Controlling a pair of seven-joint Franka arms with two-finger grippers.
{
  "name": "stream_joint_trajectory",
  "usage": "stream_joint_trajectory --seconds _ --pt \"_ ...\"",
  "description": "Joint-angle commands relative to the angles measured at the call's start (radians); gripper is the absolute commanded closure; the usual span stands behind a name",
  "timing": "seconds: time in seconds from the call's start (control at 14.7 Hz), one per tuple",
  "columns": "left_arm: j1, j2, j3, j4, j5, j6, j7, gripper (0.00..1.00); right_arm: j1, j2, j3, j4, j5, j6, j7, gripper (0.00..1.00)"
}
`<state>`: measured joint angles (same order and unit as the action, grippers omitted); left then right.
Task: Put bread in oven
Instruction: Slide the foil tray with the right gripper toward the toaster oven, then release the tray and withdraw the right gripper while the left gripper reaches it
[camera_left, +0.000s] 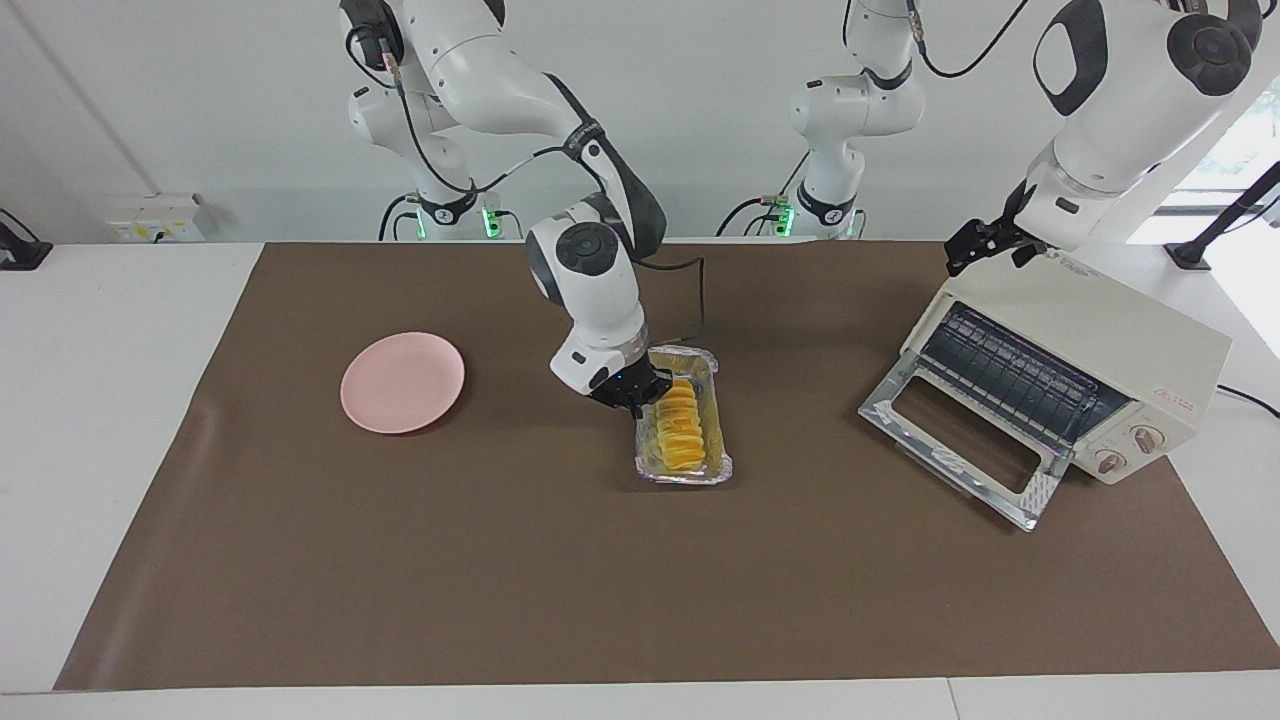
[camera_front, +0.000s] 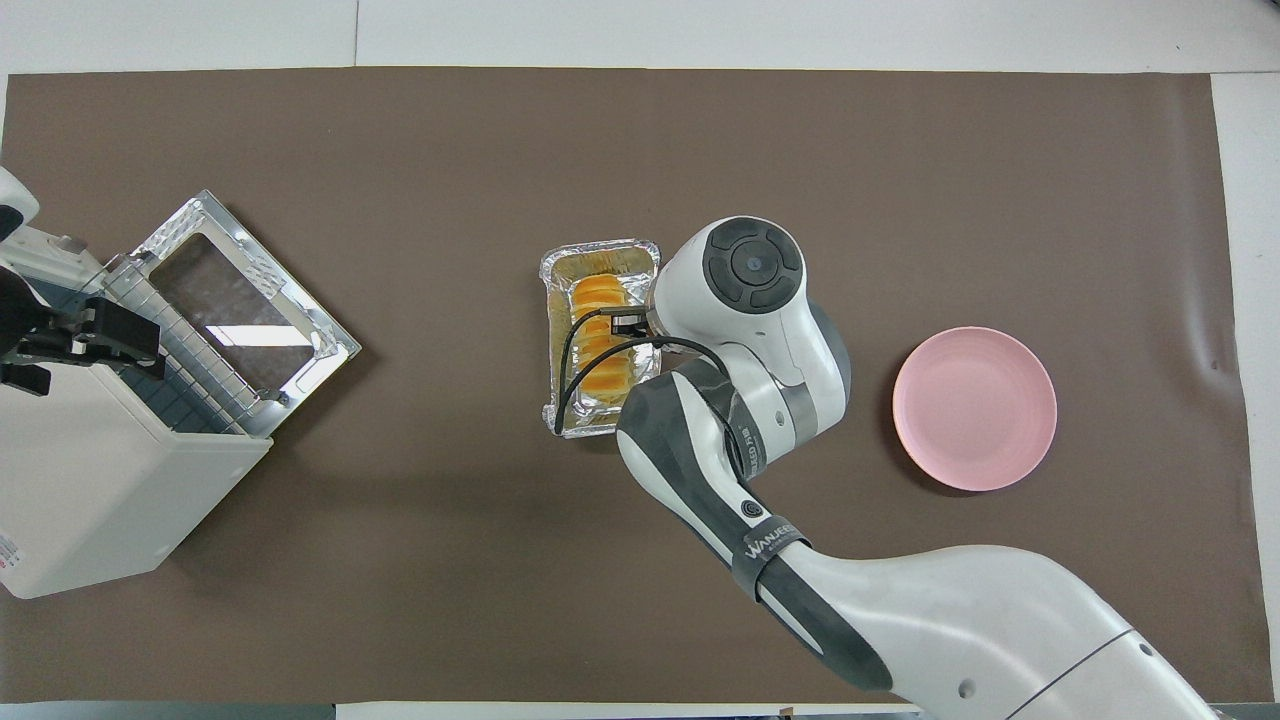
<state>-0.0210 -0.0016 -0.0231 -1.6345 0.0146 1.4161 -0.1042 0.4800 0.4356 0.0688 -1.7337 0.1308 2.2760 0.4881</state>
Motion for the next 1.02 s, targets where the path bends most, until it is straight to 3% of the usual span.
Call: stream_joint_trajectory --seconds 0.0,0.07,0.41,0.61,0.75,0.95 --pt "0.01 -0.028 -0.005 -0.03 -0.016 0.017 0.001 0.0 0.0 -0.034 -0.001 -0.041 0.021 -0.007 0.05 0.52" --pt "0.01 -0.028 -0.005 -0.03 -0.016 0.017 0.003 0.0 0.002 -0.034 -0.001 -0.037 0.021 -0.021 0.079 0.01" --pt "0.01 -0.028 -0.005 -0.03 -0.016 0.017 0.003 0.0 -0.015 -0.084 -0.009 -0.014 0.021 -0.113 0.089 0.0" --pt "0.01 -0.026 -0.006 -0.027 -0.016 0.024 0.006 0.0 -0.108 -0.164 -0.021 0.008 0.016 -0.185 0.043 0.0" --pt "-0.002 -0.028 -0.011 -0.024 -0.015 0.037 0.005 0.0 -0.191 -0.202 -0.023 0.014 0.001 -0.219 -0.101 0.0" --pt "-0.036 -0.037 -0.028 -0.039 -0.016 0.092 -0.008 0.0 -0.347 -0.25 -0.026 0.016 -0.007 -0.274 -0.456 0.0"
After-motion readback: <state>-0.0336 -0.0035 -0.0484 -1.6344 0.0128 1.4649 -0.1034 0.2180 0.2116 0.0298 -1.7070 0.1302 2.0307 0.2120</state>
